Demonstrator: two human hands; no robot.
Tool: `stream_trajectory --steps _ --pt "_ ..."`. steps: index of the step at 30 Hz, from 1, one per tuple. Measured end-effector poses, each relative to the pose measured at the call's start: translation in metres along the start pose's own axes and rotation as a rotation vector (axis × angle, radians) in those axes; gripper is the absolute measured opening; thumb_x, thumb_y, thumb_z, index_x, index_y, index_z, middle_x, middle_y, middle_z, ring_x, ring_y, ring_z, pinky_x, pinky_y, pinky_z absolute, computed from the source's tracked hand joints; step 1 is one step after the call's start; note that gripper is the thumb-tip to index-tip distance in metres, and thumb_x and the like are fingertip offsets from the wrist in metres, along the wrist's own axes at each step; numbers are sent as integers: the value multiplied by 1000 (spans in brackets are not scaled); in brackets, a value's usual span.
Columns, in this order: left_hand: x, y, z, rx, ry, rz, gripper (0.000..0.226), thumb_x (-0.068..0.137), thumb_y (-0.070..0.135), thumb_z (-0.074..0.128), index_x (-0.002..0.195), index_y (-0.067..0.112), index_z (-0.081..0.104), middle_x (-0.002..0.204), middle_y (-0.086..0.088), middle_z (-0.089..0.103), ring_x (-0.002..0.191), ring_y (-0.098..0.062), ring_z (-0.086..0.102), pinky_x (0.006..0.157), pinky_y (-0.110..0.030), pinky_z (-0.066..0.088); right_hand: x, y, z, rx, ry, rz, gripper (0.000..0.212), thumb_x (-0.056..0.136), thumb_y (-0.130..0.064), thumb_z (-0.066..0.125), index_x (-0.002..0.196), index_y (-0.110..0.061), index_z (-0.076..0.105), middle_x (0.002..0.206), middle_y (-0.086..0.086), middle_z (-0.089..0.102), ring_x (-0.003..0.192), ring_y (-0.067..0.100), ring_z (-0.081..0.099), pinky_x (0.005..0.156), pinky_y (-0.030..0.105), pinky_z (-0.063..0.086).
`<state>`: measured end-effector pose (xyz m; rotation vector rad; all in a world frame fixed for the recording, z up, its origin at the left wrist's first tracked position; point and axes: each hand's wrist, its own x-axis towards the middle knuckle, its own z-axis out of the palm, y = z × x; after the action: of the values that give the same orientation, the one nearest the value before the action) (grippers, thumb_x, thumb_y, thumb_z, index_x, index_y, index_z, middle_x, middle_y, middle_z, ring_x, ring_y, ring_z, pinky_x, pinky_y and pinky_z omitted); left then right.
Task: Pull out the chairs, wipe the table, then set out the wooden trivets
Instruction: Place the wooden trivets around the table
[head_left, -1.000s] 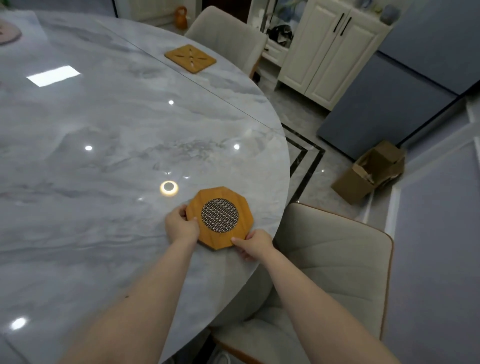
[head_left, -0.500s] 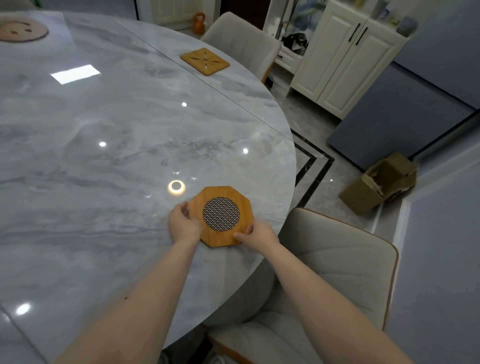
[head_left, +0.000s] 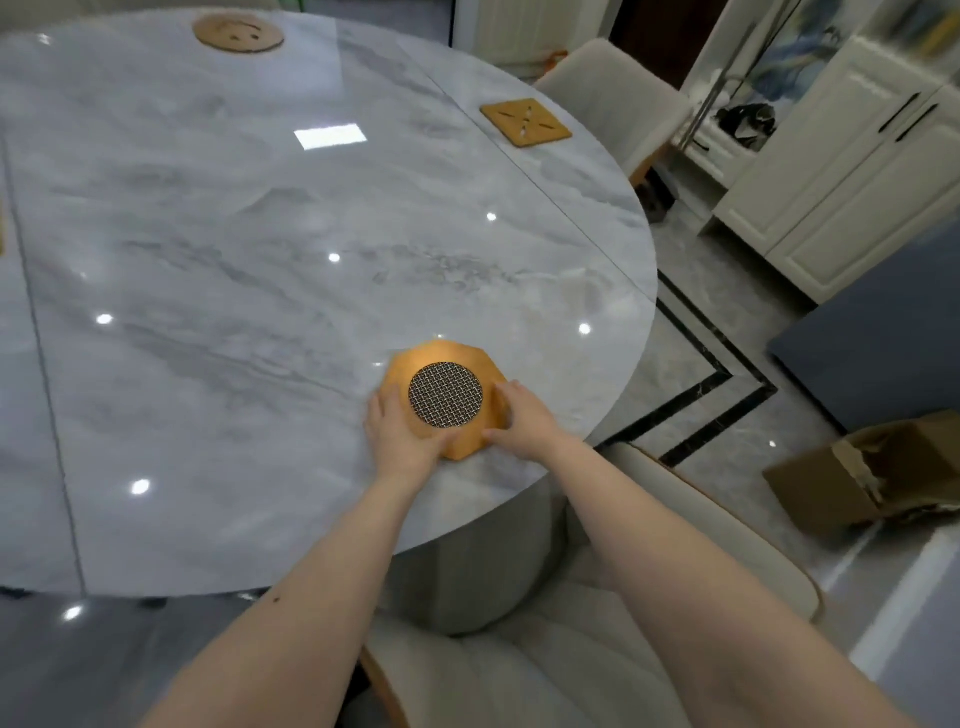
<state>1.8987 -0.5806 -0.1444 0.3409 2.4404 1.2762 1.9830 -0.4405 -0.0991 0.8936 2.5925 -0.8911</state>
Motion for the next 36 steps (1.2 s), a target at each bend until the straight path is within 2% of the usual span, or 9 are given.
stream_trajectory --steps 3,5,7,13,19,36 --pt "-13 -1 7 78 -62 25 132 42 43 92 148 13 20 151 -17 12 142 -30 17 116 -39 22 0 7 4 0 -28 -53 81 84 -24 71 148 -8 25 152 13 22 141 27 23 110 29 22" --pt "-19 -1 10 130 -106 5 133 49 46 90 151 14 11 156 -18 -11 146 -28 -3 120 -36 11 0 12 8 -8 -21 -83 82 83 -26 71 149 -8 24 154 11 18 141 27 24 111 31 23" --pt "-20 -3 13 215 -121 4 128 58 51 84 152 13 6 155 -17 -23 145 -27 -15 120 -34 3 1 17 12 -23 -15 -98 85 85 -28 69 151 -8 19 158 9 10 144 27 19 115 32 21" --pt "-27 -2 19 366 -78 34 110 77 51 69 151 5 3 155 -21 -17 145 -31 -15 119 -36 2 8 29 18 -88 23 -140 83 88 -32 65 153 -14 17 160 8 8 145 26 18 117 37 23" --pt "-31 -3 19 391 -76 46 113 75 46 73 150 2 0 155 -23 -16 145 -31 -15 118 -33 -1 12 37 21 -88 45 -197 81 89 -30 65 152 -13 18 160 9 5 147 25 13 118 32 19" --pt "-32 -4 19 414 -96 46 108 81 44 68 150 1 -3 154 -23 -21 144 -32 -18 118 -35 -3 18 42 30 -27 78 -194 80 86 -29 68 151 -15 23 158 6 16 144 23 19 117 37 25"
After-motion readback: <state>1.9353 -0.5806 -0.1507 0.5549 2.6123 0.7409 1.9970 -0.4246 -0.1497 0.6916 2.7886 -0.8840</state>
